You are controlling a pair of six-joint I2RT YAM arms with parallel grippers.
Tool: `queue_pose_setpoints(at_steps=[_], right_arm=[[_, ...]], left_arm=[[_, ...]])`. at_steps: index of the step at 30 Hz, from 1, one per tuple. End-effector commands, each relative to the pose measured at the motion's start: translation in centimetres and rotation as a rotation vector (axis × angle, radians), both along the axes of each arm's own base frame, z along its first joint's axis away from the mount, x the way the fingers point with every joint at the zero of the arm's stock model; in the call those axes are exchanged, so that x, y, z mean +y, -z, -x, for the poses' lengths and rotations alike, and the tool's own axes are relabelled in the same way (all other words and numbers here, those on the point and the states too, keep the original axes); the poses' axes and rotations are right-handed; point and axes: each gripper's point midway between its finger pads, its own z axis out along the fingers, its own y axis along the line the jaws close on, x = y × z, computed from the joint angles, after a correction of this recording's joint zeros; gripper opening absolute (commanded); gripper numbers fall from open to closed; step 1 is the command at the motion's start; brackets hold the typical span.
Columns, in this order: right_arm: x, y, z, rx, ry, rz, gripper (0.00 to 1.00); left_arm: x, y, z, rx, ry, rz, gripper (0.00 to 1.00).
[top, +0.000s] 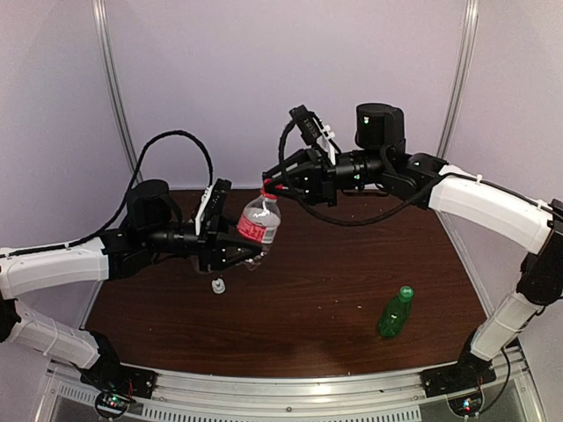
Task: Unscrew the bottle caps
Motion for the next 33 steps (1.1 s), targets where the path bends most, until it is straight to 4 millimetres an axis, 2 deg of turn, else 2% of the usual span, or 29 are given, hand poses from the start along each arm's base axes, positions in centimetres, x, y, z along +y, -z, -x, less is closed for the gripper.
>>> queue_pose_setpoints(at_steps=[1,6,11,16,19,22,26,33], right_arm=[[-0.9,1.6,2.7,-0.093,-0.284,0.027,0.19],[-0.7,1.7,1.4,-0.062,-0.243,0.054,0.32],[-0.5,0.1,-1.5,0.019,-0.008,0.050,0.52],[-1.4,-1.3,-2.3,0.100,0.130,0.024,0.76],[-1.8,-2.0,-2.4,0.117,0.208,0.015,0.86],[-1.9,-2.4,-2.9,0.136,0.310,0.011,0.87],[-2.2,-2.4,-5.0,0.177,0.498,0.006,0.87],[-0.8,-1.7,-5.1,0.209,0.523,0.014,0.84]], left_arm=[[0.5,-3.7,2.1,-0.082,0.102,0.120,0.17],[0.6,-3.5,2.1,-0.084,0.100,0.115,0.17],[0.6,-3.2,1.2,-0.080,0.053,0.099,0.17],[0.4,-2.8,-0.1,-0.074,-0.017,0.075,0.17],[0.5,-2.6,-1.0,-0.072,-0.065,0.061,0.17],[0.5,-2.5,-1.5,-0.069,-0.092,0.054,0.17],[0.5,-2.5,-2.0,-0.063,-0.116,0.049,0.17],[0.4,-2.5,-2.3,-0.063,-0.127,0.049,0.16]])
